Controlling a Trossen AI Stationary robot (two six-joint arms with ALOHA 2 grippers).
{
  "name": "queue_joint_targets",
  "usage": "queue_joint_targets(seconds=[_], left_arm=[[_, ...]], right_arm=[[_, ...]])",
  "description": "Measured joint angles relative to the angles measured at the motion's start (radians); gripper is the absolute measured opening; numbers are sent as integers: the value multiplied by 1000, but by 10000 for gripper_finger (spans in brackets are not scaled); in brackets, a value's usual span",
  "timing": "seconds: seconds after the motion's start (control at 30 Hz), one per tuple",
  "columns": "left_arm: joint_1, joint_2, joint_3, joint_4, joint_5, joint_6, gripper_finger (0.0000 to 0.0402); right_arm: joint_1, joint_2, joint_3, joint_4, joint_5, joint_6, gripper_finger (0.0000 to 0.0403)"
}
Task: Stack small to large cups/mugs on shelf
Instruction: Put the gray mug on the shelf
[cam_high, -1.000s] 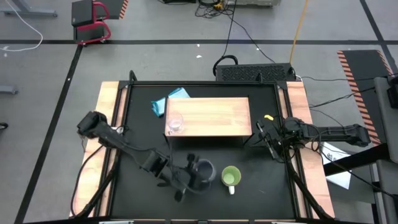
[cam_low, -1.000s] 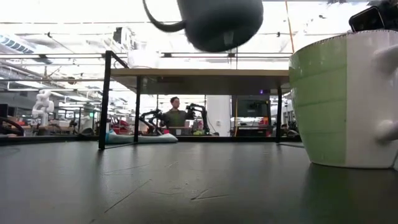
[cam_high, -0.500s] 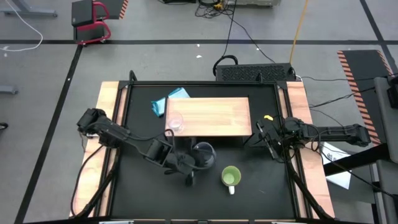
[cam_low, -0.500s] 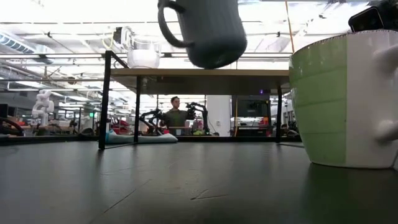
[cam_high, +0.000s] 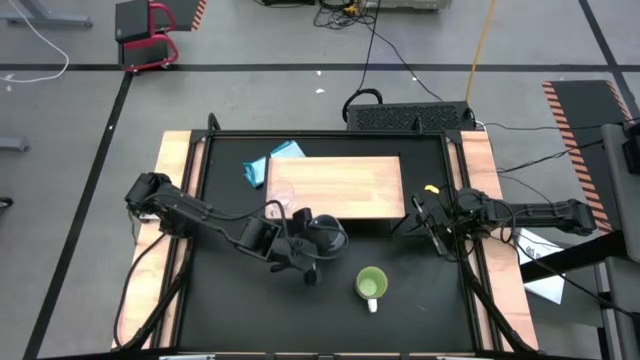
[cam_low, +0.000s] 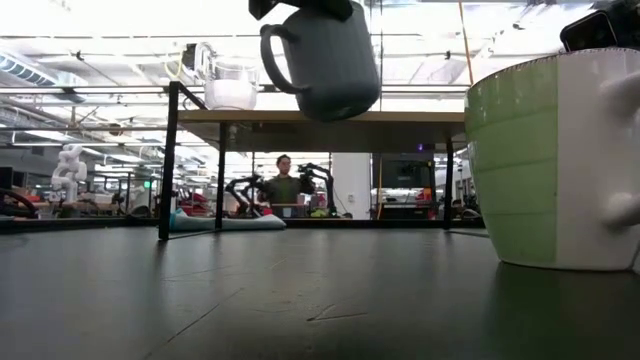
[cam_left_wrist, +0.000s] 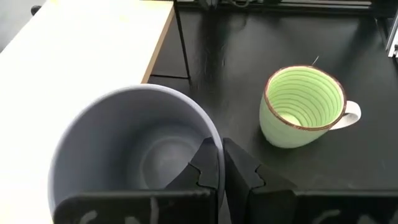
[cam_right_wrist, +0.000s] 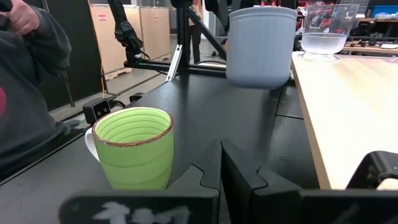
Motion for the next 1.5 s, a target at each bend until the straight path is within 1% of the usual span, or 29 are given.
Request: queue_joint_targets(seconds=[0.2,0.4,0.5,0.63,0.83,0.97,1.23,1.5], left_arm=[[-15,0,0,-13,-3,14,5],[-32,-4,14,-35,-32,37,5],[-31,-6,53,-35,-39,60,5],[-24,-7,136,-89,-87,65,5],[19,-8,234,-191,-141,-44,5],[45,-8,272,-223,-136,-64,5],[100,-8,275,-257,-79,-68,5],[126,-8,275,-293,-77,-72,5]], right_arm=[[0,0,0,0,0,0,0],[0,0,0,0,0,0,0],[0,0,0,0,0,0,0],[0,0,0,1,0,0,0],[0,0,0,1,0,0,0],[0,0,0,1,0,0,0],[0,0,0,1,0,1,0],[0,0,0,0,0,1,0]])
